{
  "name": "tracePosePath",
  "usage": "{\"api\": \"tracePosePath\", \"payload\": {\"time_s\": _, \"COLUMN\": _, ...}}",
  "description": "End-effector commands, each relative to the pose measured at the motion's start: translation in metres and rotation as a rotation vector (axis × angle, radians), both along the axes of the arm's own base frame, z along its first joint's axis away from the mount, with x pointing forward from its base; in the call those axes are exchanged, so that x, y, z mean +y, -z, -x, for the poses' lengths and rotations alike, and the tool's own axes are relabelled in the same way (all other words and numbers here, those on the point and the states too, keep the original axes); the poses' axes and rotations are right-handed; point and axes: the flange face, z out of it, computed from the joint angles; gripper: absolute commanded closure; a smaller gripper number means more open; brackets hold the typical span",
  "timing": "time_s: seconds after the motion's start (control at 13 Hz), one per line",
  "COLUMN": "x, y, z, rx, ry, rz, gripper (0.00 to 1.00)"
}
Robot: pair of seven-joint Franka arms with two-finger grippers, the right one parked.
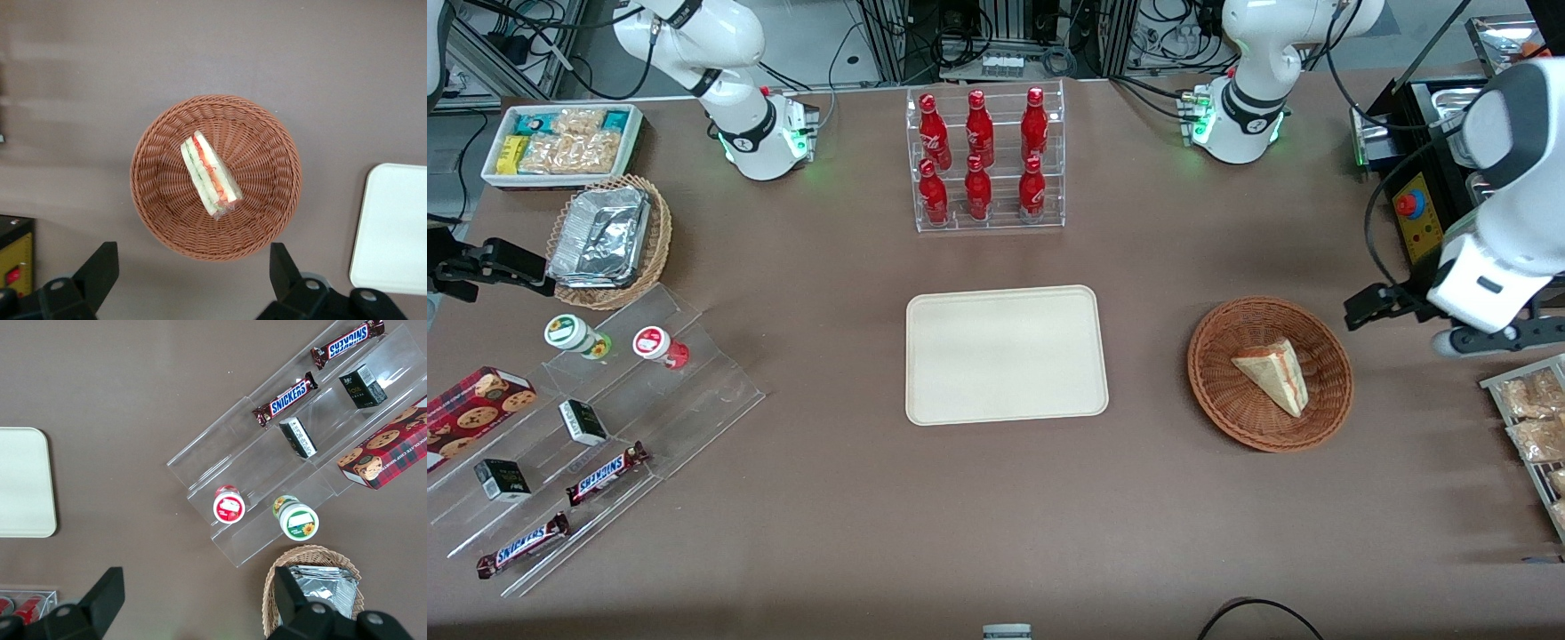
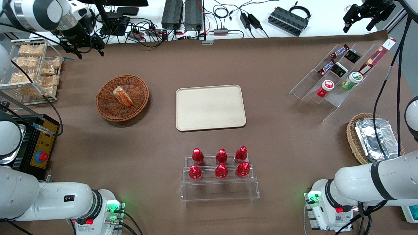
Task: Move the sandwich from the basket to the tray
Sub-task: 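Move the left gripper over the wicker basket above the sandwich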
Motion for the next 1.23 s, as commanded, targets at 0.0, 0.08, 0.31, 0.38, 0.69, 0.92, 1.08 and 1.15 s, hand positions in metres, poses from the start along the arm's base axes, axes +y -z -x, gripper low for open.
{"api": "tracePosePath", "payload": {"time_s": 0.0, "x": -0.005, "y": 0.023, "z": 0.004, "rx": -0.008, "ry": -0.112, "rz": 0.013, "gripper": 0.0}}
{"api": "tracePosePath", "payload": {"time_s": 0.08, "x": -0.008, "y": 0.041, "z": 0.002, "rx": -0.007, "ry": -0.184, "rz": 0.013, "gripper": 0.0}}
{"api": "tracePosePath", "payload": {"time_s": 0.31, "x": -0.017, "y": 0.068, "z": 0.008, "rx": -0.037, "ry": -0.273, "rz": 0.02, "gripper": 0.0}}
{"api": "tracePosePath", "payload": {"time_s": 0.38, "x": -0.019, "y": 0.079, "z": 0.01, "rx": -0.03, "ry": -0.307, "rz": 0.015, "gripper": 0.0}}
{"api": "tracePosePath", "payload": {"time_s": 0.69, "x": -0.032, "y": 0.14, "z": 0.032, "rx": -0.073, "ry": -0.382, "rz": 0.028, "gripper": 0.0}}
{"api": "tracePosePath", "payload": {"time_s": 0.92, "x": -0.037, "y": 0.162, "z": 0.031, "rx": -0.045, "ry": -0.382, "rz": 0.018, "gripper": 0.0}}
{"api": "tracePosePath", "payload": {"time_s": 1.08, "x": -0.036, "y": 0.175, "z": 0.034, "rx": -0.043, "ry": -0.388, "rz": 0.018, "gripper": 0.0}}
{"api": "tracePosePath", "payload": {"time_s": 1.15, "x": -0.037, "y": 0.181, "z": 0.035, "rx": -0.043, "ry": -0.4, "rz": 0.019, "gripper": 0.0}}
